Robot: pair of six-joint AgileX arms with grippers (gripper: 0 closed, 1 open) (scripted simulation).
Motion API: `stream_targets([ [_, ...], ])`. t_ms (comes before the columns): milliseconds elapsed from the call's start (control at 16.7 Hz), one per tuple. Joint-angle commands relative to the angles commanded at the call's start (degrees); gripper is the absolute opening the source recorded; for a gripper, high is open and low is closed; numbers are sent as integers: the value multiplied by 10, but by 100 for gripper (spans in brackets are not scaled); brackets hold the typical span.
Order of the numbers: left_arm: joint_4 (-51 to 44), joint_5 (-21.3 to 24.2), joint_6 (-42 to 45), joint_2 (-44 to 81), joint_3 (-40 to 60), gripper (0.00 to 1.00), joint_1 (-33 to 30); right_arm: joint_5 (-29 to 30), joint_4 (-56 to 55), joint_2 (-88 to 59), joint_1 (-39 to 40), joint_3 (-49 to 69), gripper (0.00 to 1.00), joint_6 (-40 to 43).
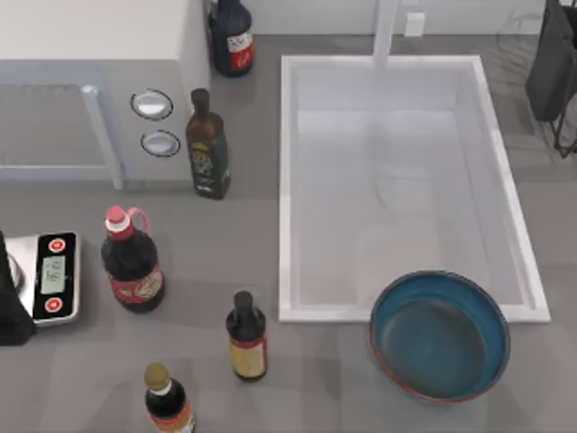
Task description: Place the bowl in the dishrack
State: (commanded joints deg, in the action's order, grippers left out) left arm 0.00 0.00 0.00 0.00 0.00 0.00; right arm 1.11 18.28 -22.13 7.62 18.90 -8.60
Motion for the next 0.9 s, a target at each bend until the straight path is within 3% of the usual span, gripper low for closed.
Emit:
stream_targets([
  [480,0,0,0,0,0,100,0,6,305,-428,131,286,100,-132],
  [900,0,0,0,0,0,100,0,10,454,-628,202,447,100,-198],
])
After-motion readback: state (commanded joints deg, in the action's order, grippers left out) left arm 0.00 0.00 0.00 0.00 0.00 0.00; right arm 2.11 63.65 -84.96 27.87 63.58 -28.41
